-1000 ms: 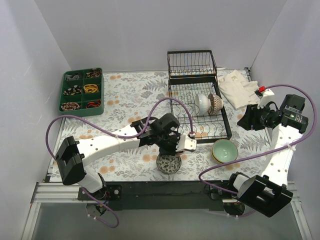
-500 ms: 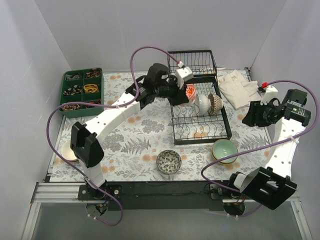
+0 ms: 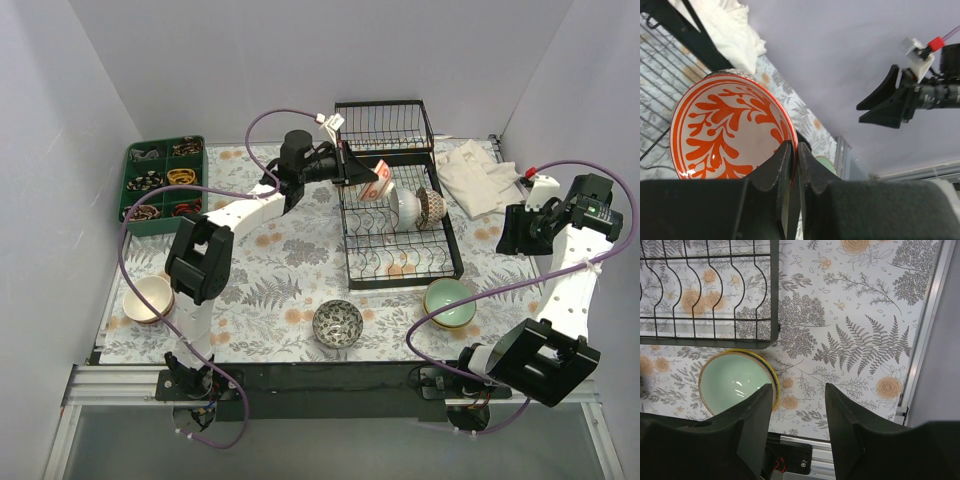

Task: Load the bowls into the dish rack

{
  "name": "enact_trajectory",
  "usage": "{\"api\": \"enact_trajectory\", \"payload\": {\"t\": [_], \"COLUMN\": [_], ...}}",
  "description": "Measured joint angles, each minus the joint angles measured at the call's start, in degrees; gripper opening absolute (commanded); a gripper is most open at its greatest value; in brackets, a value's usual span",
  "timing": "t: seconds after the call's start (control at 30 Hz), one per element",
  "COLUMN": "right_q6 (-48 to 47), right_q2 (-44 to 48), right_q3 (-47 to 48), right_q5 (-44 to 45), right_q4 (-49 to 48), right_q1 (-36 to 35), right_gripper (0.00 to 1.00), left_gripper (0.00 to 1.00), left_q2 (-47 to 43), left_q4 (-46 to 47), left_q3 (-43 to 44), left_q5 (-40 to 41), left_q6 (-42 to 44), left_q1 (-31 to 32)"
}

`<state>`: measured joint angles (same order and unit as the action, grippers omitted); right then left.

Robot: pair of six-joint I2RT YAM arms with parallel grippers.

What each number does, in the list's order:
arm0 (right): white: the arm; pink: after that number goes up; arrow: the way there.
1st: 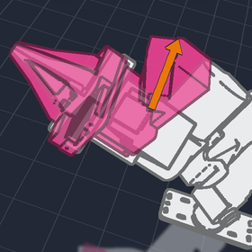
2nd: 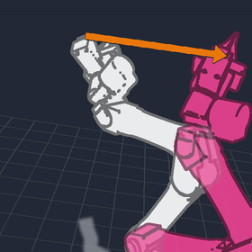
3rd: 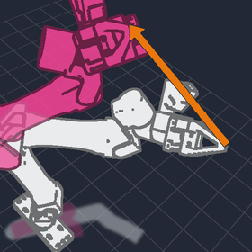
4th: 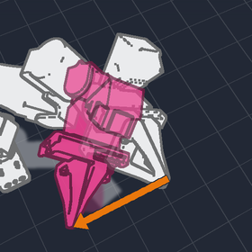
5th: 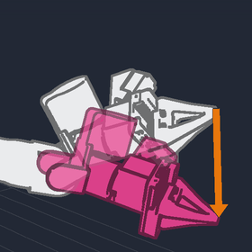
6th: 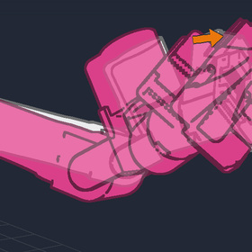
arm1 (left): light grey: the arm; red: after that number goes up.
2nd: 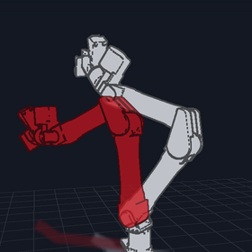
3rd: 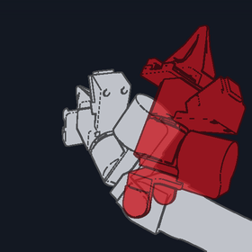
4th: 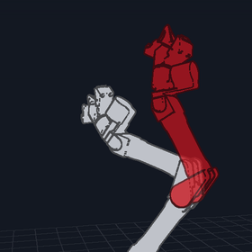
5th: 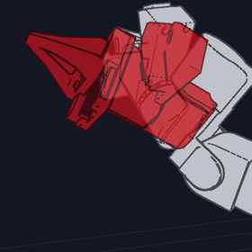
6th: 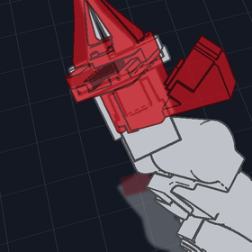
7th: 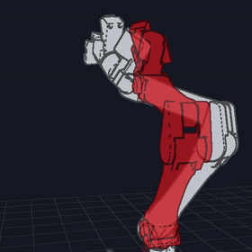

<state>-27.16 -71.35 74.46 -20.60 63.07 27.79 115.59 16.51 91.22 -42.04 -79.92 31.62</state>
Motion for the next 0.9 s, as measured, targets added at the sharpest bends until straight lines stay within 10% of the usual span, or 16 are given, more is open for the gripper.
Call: {"api": "enact_trajectory", "payload": {"t": [0.37, 0.9], "right_q6": [-0.1, -0.1], "right_q2": [-0.2, -1.6], "right_q3": [-1.2, -2.4], "right_q5": [5.4, 7.4], "right_q4": [0.7, 0.7], "right_q1": [0.0, 0.0], "right_gripper": [0.55, 0.55], "left_gripper": [0.00, 0.00], "left_q2": [3.0, 7.6], "left_q4": [16.7, 17.5], "left_q3": [-5.2, -5.7], "left_q5": [4.1, 14.1], "left_q6": [-14.8, -25.6], "left_q1": [0.4, 1.2]}}
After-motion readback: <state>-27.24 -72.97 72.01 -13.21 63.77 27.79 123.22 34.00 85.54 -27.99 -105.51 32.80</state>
